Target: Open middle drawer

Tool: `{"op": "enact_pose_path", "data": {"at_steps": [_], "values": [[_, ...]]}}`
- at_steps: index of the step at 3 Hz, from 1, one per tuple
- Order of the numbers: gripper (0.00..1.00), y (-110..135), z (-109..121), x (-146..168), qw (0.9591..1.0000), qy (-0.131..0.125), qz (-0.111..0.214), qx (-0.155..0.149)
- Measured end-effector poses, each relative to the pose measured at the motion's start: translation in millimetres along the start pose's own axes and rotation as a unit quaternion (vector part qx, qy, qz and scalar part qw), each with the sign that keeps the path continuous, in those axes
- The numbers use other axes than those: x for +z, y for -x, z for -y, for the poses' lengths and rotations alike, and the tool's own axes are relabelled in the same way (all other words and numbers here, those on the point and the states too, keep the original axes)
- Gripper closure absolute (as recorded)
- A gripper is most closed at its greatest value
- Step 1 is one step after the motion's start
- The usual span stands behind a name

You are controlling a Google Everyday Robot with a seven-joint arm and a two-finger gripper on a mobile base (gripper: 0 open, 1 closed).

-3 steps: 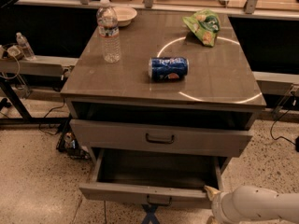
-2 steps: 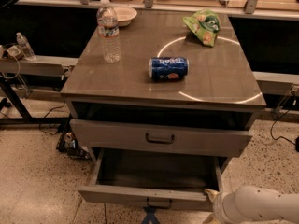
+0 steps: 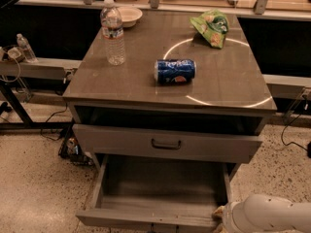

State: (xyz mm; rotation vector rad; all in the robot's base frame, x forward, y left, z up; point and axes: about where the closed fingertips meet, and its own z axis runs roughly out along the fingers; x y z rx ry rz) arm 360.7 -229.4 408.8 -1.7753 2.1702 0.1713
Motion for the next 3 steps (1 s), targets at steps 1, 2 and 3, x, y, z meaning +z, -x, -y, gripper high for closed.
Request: {"op": "enact_pose_path", "data": {"at_steps": [1,2,3], "values": [[0.31,7,-12,-26,0.9999,0.004,0.007,-0.01],[0.07,12,-20,-66,0.9997,0.004,0.024,-0.009],[0.0,8,-20,-97,0.999,0.0,0.045,0.006]]}}
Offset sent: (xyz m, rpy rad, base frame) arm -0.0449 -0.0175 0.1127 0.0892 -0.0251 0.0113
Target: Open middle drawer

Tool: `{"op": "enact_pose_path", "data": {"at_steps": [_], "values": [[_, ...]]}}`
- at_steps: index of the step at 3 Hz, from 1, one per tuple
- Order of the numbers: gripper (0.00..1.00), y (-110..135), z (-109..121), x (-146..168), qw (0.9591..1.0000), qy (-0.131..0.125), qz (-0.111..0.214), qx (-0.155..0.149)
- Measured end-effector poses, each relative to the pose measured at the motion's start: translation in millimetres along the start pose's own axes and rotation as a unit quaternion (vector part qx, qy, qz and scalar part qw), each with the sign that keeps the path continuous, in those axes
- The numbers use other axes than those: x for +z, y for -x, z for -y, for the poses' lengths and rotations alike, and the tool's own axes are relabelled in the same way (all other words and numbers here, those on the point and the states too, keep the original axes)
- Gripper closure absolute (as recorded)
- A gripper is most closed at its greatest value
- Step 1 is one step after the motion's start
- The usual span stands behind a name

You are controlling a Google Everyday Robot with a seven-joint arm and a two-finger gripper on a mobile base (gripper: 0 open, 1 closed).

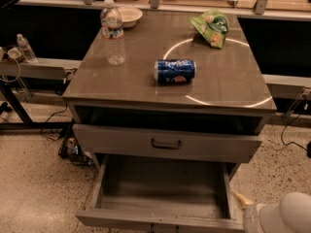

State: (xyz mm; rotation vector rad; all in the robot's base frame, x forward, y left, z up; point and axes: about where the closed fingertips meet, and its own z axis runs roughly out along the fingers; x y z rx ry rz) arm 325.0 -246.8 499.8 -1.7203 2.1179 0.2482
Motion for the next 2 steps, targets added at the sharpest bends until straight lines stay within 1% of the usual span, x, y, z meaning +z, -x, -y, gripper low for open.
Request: {"op": "enact_pose_path", "data": {"at_steps": [1,2], "values": [[0.0,-8,10,-24,0.9991,-0.018,0.035,0.017],[0.0,-27,41,-64,0.9946,-0.076,0.069,0.015]]}}
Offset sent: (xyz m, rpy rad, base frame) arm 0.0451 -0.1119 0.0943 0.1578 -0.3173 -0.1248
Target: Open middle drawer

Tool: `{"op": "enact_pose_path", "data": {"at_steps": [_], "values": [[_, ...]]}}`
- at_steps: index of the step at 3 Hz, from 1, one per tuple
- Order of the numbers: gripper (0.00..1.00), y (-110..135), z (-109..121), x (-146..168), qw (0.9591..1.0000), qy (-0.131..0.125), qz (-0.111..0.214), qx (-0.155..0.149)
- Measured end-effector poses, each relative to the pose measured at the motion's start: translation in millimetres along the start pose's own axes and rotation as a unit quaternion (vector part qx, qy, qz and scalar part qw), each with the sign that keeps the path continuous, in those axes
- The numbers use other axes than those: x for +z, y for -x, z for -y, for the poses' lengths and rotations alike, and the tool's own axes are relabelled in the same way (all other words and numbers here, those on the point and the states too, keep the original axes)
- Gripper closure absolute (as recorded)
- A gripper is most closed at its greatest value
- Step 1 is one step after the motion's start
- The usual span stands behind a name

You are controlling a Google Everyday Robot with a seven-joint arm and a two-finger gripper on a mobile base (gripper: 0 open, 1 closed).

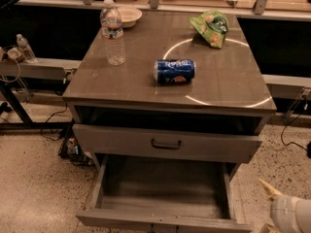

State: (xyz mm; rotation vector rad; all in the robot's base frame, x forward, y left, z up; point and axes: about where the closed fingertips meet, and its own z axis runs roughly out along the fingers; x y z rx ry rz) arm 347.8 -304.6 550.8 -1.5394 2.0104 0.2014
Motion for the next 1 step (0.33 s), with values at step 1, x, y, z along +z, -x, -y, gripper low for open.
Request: {"op": "enact_pose_path", "data": {"at_steps": [1], "values": [[0.0,-3.9,13.2,-11.4,0.9998,-0.019,0.004,-0.006]]}}
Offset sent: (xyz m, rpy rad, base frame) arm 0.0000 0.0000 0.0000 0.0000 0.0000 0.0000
